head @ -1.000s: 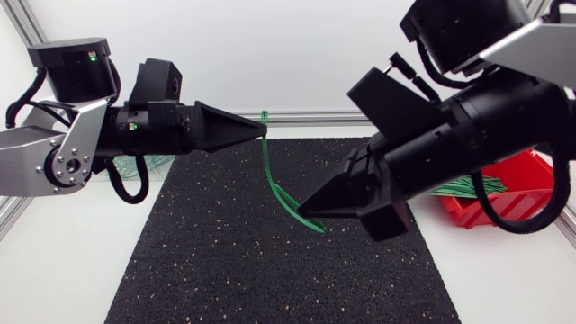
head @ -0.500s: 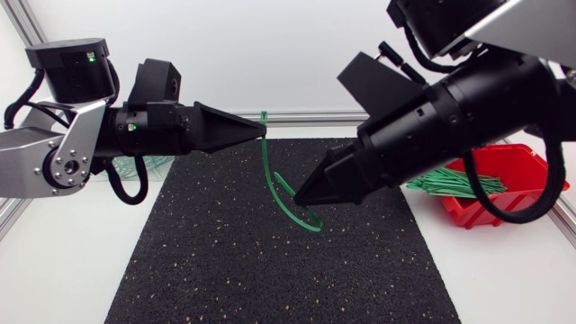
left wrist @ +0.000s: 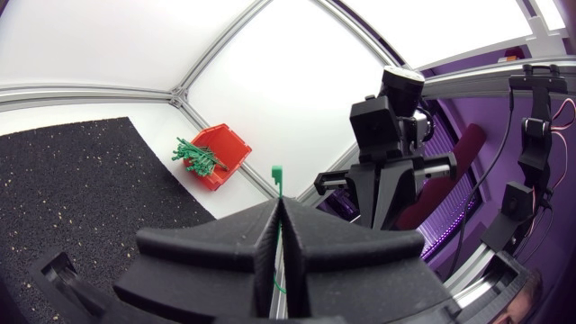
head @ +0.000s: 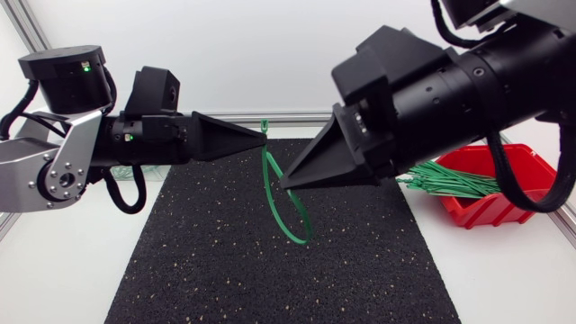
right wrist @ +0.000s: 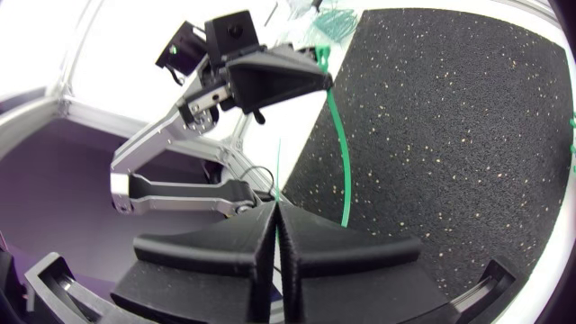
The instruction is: Take a green cable tie from the red box, thread the tail through the head to close it, then place it in the transparent bin on the left.
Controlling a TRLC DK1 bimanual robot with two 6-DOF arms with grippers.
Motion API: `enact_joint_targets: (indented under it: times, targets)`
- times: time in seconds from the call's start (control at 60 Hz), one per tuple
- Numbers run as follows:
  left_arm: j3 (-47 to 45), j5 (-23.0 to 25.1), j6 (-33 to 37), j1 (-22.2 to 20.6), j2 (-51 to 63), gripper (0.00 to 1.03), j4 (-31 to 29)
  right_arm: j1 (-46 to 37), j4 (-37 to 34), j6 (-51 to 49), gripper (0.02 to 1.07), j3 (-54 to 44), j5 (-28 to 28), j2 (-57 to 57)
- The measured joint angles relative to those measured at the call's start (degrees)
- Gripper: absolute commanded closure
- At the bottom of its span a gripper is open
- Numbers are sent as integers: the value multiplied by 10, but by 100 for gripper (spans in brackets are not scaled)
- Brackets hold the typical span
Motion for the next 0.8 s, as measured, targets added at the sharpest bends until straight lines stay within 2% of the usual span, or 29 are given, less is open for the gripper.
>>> enact_joint_targets:
  times: [0.083,0.25,0.8]
  targets:
    - [-1,0,0,0,-2,100,2,-5,62,81,102,-30,-1,-29]
    - [-2,0,0,0,-2,100,4,-1,100,177,102,-37,1,-43]
    - [-13,-2,0,-15,-10,100,16,2,128,337,102,-15,-64,8]
